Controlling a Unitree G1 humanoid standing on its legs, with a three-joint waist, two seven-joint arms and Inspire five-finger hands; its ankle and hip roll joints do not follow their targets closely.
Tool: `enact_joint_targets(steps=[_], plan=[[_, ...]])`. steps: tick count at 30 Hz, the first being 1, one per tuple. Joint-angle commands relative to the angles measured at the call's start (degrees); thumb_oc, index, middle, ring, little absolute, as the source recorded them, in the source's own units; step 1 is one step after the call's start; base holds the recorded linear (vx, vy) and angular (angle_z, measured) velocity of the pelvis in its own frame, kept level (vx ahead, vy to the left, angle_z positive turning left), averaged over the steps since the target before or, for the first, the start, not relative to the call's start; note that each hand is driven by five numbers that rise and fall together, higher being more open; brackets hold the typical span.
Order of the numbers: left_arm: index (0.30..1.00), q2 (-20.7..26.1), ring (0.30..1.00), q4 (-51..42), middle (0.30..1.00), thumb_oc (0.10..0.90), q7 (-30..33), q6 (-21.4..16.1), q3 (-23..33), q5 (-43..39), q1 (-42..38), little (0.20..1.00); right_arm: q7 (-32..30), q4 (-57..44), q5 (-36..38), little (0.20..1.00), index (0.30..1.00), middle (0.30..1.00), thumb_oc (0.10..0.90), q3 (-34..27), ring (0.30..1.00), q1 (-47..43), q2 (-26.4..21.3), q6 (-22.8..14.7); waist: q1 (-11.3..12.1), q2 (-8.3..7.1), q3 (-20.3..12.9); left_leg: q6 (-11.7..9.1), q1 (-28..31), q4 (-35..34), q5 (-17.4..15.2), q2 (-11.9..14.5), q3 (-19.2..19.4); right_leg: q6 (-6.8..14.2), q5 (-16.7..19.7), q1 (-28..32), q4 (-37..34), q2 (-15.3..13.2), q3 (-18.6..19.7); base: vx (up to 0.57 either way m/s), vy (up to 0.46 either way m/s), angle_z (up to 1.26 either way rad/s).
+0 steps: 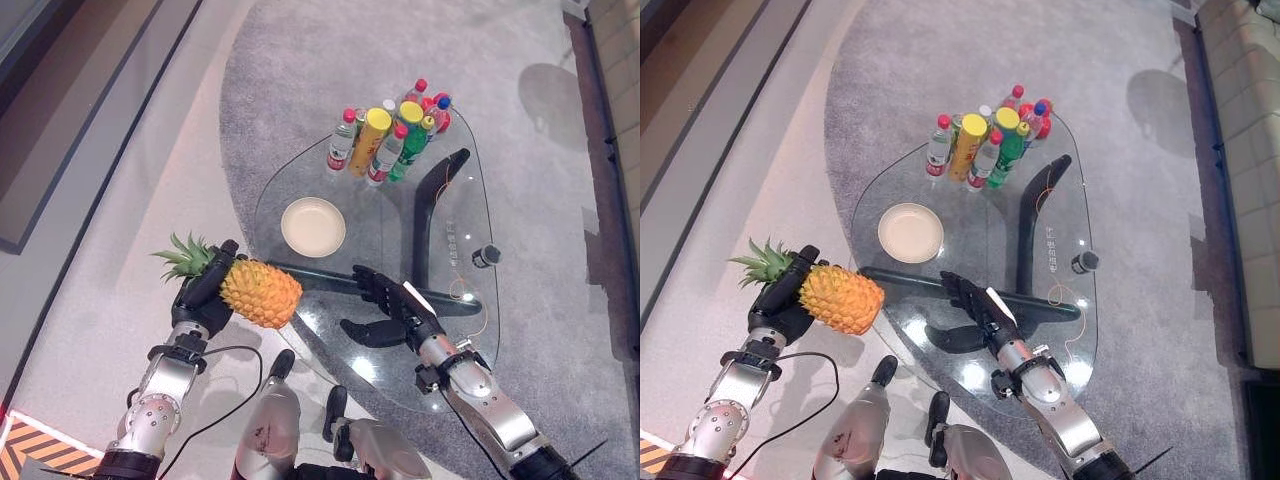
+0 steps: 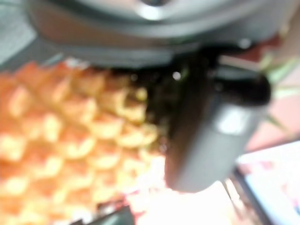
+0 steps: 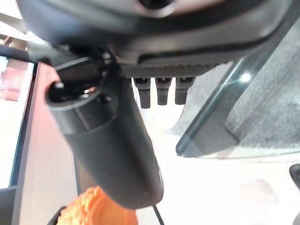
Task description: Pick up the fruit to the plate
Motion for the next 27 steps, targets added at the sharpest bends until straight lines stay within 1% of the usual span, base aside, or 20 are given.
enact_joint_targets(steps=[1, 3, 7, 11, 12, 13, 16, 17, 20, 25, 27], plan=[[0.3, -1.0, 0.3, -6.6, 0.3, 0.1, -5.6, -3.1, 5.6, 2.0, -2.1, 0.2, 0.1, -9.4, 0.0, 0.9, 0.9, 0.9, 0.8, -1.8, 0.9, -1.2, -2.8, -6.3, -3.4, 0.73, -4.7, 1.7, 6.6, 1.5, -8.9, -3.5, 2.7, 2.8, 5.2, -4.7, 2.9, 4.1, 1.1, 0.0, 0.0, 0.0], [0.3, -0.7, 0.3, -6.1, 0.3, 0.1, -5.4, -4.5, 5.8, 4.3, -2.3, 0.2, 1.0, -9.3, 0.7, 0.9, 0.9, 0.9, 0.8, -1.6, 0.9, -1.2, -2.7, -5.9, -3.5, 0.7, -4.7, 1.6, 6.6, 1.5, -8.9, -3.5, 2.8, 2.9, 5.2, -4.7, 2.9, 4.2, 1.2, 0.0, 0.0, 0.0], [0.3, -0.1, 0.3, -5.0, 0.3, 0.1, -3.7, -9.5, 5.6, 11.2, -3.9, 0.2, 2.9, -8.5, 2.3, 0.9, 0.9, 0.9, 0.8, 0.2, 0.9, -1.4, -1.7, -5.3, -3.7, 0.64, -4.6, 1.4, 6.6, 1.8, -8.9, -3.4, 2.9, 2.9, 5.2, -4.5, 2.9, 4.1, 1.4, 0.0, 0.0, 0.0], [0.3, 0.1, 0.3, -4.0, 0.3, 0.1, -3.0, -11.9, 5.4, 14.0, -4.8, 0.2, 3.8, -7.7, 3.2, 0.9, 0.9, 0.9, 0.8, 1.2, 0.9, -1.6, -1.3, -4.6, -3.9, 0.63, -4.7, 1.4, 6.5, 1.8, -8.8, -3.4, 3.0, 2.9, 5.2, -4.7, 3.0, 4.2, 1.6, 0.01, 0.005, -0.01], [0.3, 0.5, 0.3, -3.7, 0.3, 0.1, -2.2, -13.3, 5.2, 16.4, -5.7, 0.2, 4.1, -7.0, 3.6, 0.9, 0.9, 0.9, 0.8, 2.3, 0.9, -1.9, -1.1, -4.1, -4.0, 0.6, -4.7, 1.3, 6.5, 1.8, -8.8, -3.3, 3.1, 2.9, 5.2, -4.7, 3.0, 4.2, 1.7, 0.03, 0.018, -0.05], [0.3, 0.7, 0.3, -3.6, 0.3, 0.1, -1.7, -13.9, 5.1, 17.6, -6.0, 0.2, 4.4, -6.8, 4.1, 0.9, 0.9, 0.9, 0.8, 2.6, 0.9, -2.0, -1.0, -3.7, -4.0, 0.57, -4.7, 1.3, 6.5, 1.8, -8.8, -3.3, 3.1, 2.9, 5.2, -4.8, 3.0, 4.2, 1.8, 0.02, 0.016, -0.07], [0.3, 1.9, 0.3, -2.8, 0.3, 0.1, -0.1, -15.9, 4.7, 21.6, -8.0, 0.2, 5.1, -5.3, 5.4, 0.9, 0.9, 0.9, 0.8, 4.2, 0.9, -2.4, -0.5, -4.0, -4.2, 0.38, -4.5, 1.2, 6.1, 2.0, -8.8, -3.1, 3.5, 3.0, 5.3, -5.1, 3.1, 4.3, 2.0, 0.0, 0.001, -0.06], [0.3, 2.9, 0.3, -2.0, 0.3, 0.1, 1.1, -17.5, 4.3, 24.6, -9.6, 0.2, 5.4, -4.3, 6.5, 0.9, 0.9, 0.9, 0.8, 5.4, 0.9, -2.7, 0.0, -3.6, -4.4, 0.25, -4.3, 1.1, 5.7, 2.2, -8.8, -3.0, 3.9, 3.1, 5.4, -5.5, 3.1, 4.4, 2.2, 0.0, 0.0, 0.0], [0.3, 4.0, 0.3, -1.3, 0.3, 0.1, 2.3, -18.9, 3.8, 27.6, -11.5, 0.2, 5.5, -3.2, 7.4, 0.9, 0.9, 0.9, 0.8, 6.6, 0.9, -3.4, 0.3, -3.4, -4.6, 0.15, -4.0, 1.1, 5.2, 2.4, -8.7, -2.8, 4.3, 3.2, 5.5, -5.9, 3.2, 4.4, 2.4, 0.0, 0.0, 0.0], [0.3, 9.9, 0.3, 1.9, 0.3, 0.1, 7.3, -23.1, 2.1, 36.5, -20.3, 0.2, 6.4, 2.0, 10.4, 0.9, 0.9, 0.9, 0.8, 10.5, 0.9, -5.6, 2.2, -4.3, -5.6, -0.62, -2.2, 1.1, 1.8, 4.1, -8.8, -2.2, 6.0, 3.8, 6.2, -9.0, 3.8, 4.7, 3.4, -0.08, -0.003, -0.07], [0.3, 11.3, 0.3, 3.0, 0.3, 0.1, 7.9, -23.6, 1.7, 37.4, -22.4, 0.2, 6.5, 3.2, 10.6, 0.9, 0.9, 0.9, 0.8, 11.3, 0.9, -6.4, 2.7, -4.6, -5.8, -0.9, -1.8, 1.1, 0.9, 4.5, -8.7, -2.0, 6.5, 3.9, 6.4, -9.8, 3.9, 4.7, 3.6, -0.08, -0.007, -0.17]])
